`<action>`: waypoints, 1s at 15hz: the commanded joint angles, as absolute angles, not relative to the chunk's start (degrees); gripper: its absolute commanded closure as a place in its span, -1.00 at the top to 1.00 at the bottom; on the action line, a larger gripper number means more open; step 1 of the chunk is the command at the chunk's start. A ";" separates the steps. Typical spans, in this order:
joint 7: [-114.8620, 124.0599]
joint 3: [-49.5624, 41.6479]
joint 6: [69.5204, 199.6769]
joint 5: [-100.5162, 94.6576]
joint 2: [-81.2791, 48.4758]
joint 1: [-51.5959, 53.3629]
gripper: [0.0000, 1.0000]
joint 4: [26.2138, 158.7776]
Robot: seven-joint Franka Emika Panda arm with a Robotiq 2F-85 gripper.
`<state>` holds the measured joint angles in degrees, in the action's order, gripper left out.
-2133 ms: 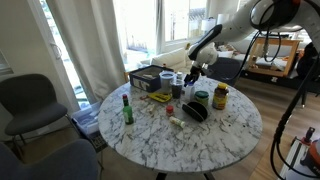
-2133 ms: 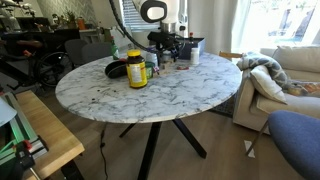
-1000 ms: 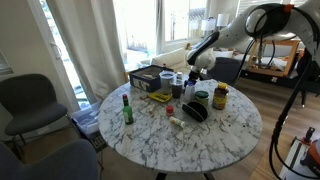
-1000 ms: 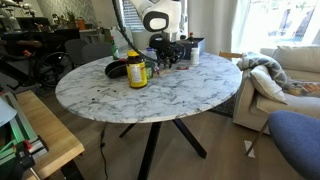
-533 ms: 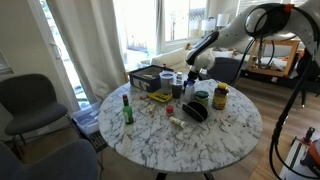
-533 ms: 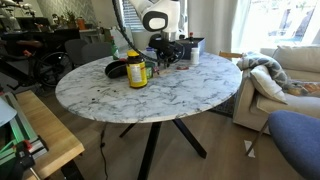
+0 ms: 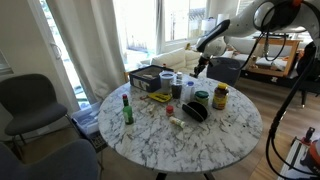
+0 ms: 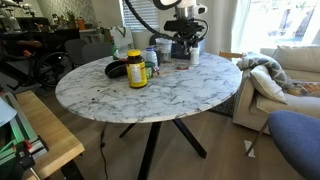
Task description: Move the brown object to the left
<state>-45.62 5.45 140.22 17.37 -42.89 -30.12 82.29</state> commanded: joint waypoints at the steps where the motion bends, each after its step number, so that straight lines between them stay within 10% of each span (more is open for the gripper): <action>1: -54.35 12.15 134.75 25.18 -37.38 -34.75 -0.91 80.93; 15: -85.71 10.15 121.97 37.28 -9.52 -18.09 -0.91 109.04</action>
